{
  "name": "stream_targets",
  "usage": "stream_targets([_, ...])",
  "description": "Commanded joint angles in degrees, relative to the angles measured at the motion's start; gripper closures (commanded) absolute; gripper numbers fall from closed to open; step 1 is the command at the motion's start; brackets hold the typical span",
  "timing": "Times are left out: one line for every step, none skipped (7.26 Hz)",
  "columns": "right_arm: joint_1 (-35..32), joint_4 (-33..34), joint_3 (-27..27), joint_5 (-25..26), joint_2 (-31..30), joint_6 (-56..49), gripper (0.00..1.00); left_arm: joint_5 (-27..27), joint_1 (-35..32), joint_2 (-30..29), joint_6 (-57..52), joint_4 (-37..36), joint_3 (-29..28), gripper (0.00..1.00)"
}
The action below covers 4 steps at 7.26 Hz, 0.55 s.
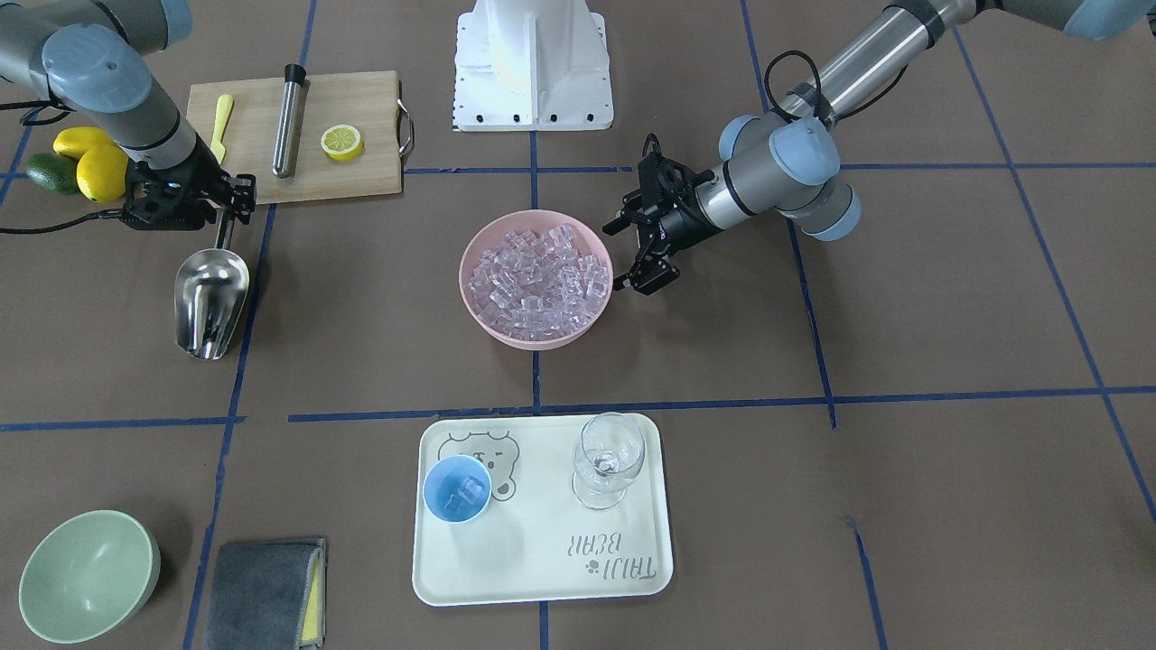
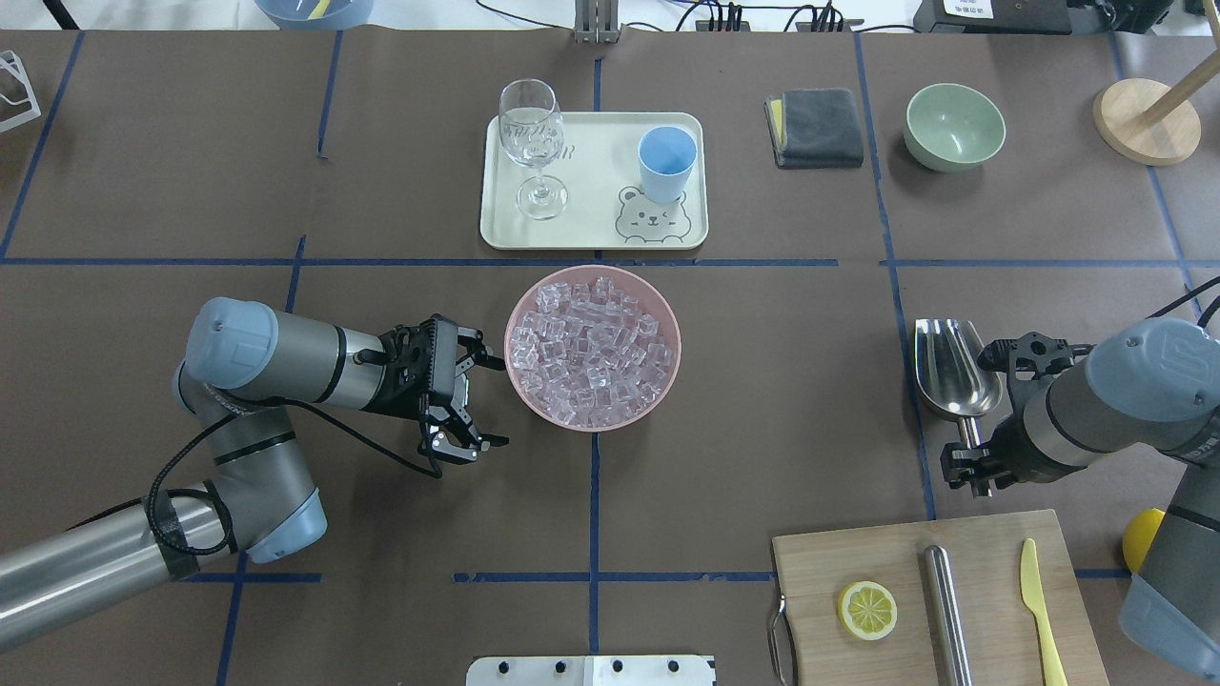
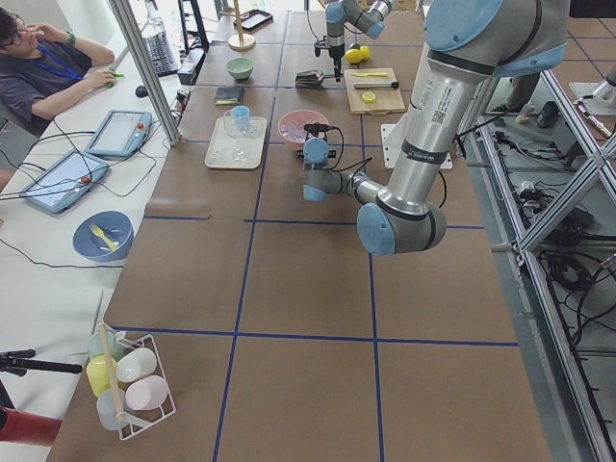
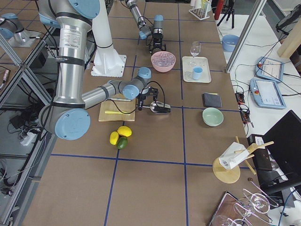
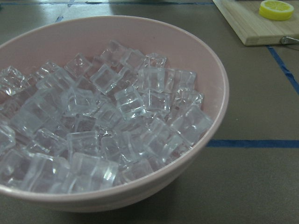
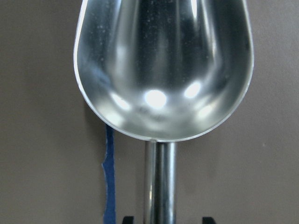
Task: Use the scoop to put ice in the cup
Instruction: 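Lower the scoop onto the table and open the right gripper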
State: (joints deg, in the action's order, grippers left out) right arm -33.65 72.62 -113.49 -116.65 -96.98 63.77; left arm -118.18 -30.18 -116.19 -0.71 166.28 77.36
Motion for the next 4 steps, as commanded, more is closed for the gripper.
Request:
stream_targets([-0.3,0.1,0.1,0.9,2.9,0.0,0.0,0.0,-0.1,0.0,0.0,0.0,0.1,0.0])
stream_targets([-2.3,0.2,-0.2,2.0,3.5,-0.1,0.0,0.0,-0.3,0.0,0.0,0.1,0.2,0.0])
stream_targets([-7.0,0.7,-0.2,1.4,4.5,-1.5,0.0,0.0,-0.7,0.3,0.1,0.1,0.9,0.0])
stream_targets([-11.4,2.2,0.1,0.9,4.9,-9.8,0.0,-0.2,-1.7,0.6,0.0,0.1,1.2,0.0])
